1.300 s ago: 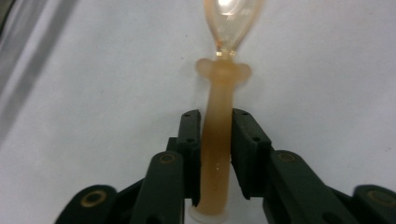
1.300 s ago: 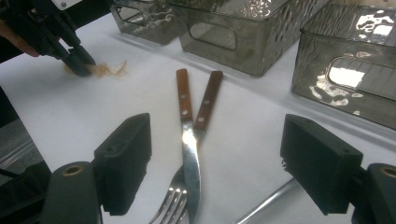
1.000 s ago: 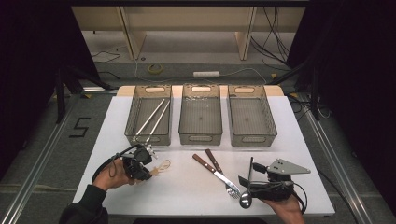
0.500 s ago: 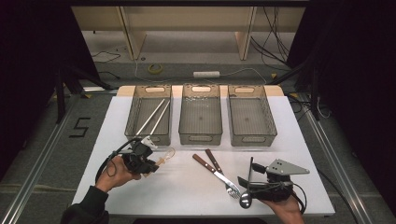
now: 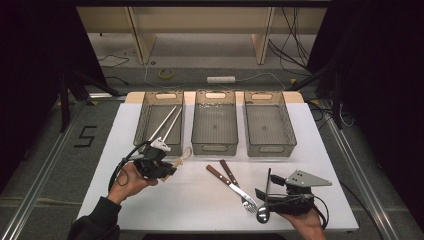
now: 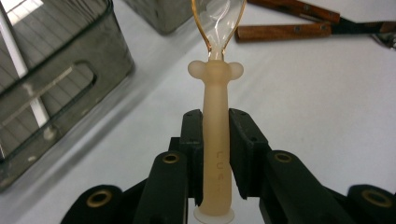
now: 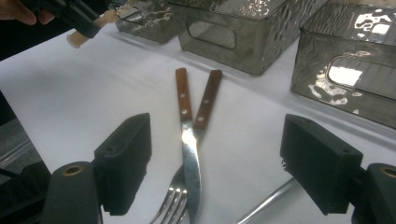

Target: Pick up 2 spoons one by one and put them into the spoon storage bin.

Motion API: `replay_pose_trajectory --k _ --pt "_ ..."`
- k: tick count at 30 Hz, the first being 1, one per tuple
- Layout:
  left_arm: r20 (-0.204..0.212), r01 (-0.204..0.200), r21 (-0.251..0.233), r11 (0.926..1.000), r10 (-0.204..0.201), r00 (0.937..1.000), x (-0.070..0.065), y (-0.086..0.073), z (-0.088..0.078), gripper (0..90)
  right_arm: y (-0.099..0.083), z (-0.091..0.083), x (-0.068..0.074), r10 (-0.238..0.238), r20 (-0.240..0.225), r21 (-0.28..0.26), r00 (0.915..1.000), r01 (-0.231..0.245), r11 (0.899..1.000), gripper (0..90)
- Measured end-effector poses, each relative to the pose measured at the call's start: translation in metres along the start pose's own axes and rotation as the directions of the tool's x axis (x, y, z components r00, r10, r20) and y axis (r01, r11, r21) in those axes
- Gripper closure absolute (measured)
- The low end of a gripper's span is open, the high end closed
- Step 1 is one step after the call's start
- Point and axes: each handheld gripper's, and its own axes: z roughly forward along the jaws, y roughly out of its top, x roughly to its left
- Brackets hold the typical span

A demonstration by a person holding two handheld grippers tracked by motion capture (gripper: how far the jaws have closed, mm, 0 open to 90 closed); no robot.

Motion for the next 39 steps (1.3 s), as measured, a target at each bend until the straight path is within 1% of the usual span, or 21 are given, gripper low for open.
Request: replay_pose_trajectory --k 6,8,12,15,16,18,20,24,29,30,35,39 --pt "-0.003 0.003 -0.038 0.9993 -0.003 1.0 -0.002 0.016 0.002 76.1 0.0 0.0 0.0 0.0 0.0 0.001 1.0 0.0 1.0 25.9" --pt "-0.01 0.003 -0.052 0.9987 -0.003 0.9999 -0.003 0.021 0.003 76.1 0.0 0.0 0.0 -0.001 0.0 0.001 1.0 0.001 1.0 26.0" --pt "-0.014 0.0 -0.066 0.9978 -0.001 0.9999 -0.002 0.029 0.003 76.1 0.0 0.0 0.0 0.003 0.001 0.003 1.0 -0.003 1.0 26.0" --pt "-0.019 0.014 -0.087 0.9961 -0.016 0.9997 0.0 0.036 0.003 76.2 -0.001 0.001 0.0 0.002 0.001 0.005 1.0 -0.002 1.0 26.0" --pt "-0.015 0.017 -0.092 0.9956 -0.019 0.9997 0.001 0.038 0.004 76.1 -0.001 0.001 0.0 0.001 0.001 0.005 1.0 -0.001 1.0 26.0" --pt "-0.019 0.017 -0.097 0.9952 -0.019 0.9996 0.001 0.042 0.006 76.1 -0.001 0.001 0.0 0.001 0.002 0.006 1.0 -0.001 1.0 26.0" --pt "-0.016 0.028 -0.111 0.9934 -0.03 0.9994 0.002 0.047 0.007 76.1 -0.001 0.001 0.0 0.001 0.003 0.006 1.0 -0.001 1.0 26.0" --pt "-0.017 0.031 -0.134 0.9906 -0.033 0.9993 0.001 0.058 0.009 76.1 -0.001 0.001 -0.001 0.003 0.003 0.006 1.0 -0.004 1.0 26.0" --pt "-0.025 0.042 -0.147 0.9882 -0.046 0.9986 0.005 0.072 0.016 76.1 -0.001 0.0 -0.001 0.005 0.003 0.005 1.0 -0.005 1.0 26.0" --pt "-0.026 0.042 -0.144 0.9887 -0.046 0.9986 0.005 0.074 0.016 76.1 -0.001 0.0 -0.001 0.005 0.002 0.005 1.0 -0.005 1.0 26.0" --pt "-0.033 0.052 -0.156 0.9864 -0.058 0.9978 0.008 0.085 0.022 76.2 -0.001 0.0 -0.001 0.006 0.001 0.003 1.0 -0.006 1.0 26.0" --pt "-0.044 0.063 -0.161 0.9849 -0.071 0.9965 0.015 0.091 0.027 76.1 -0.001 0.0 -0.001 0.005 0.001 0.003 1.0 -0.005 1.0 26.0"
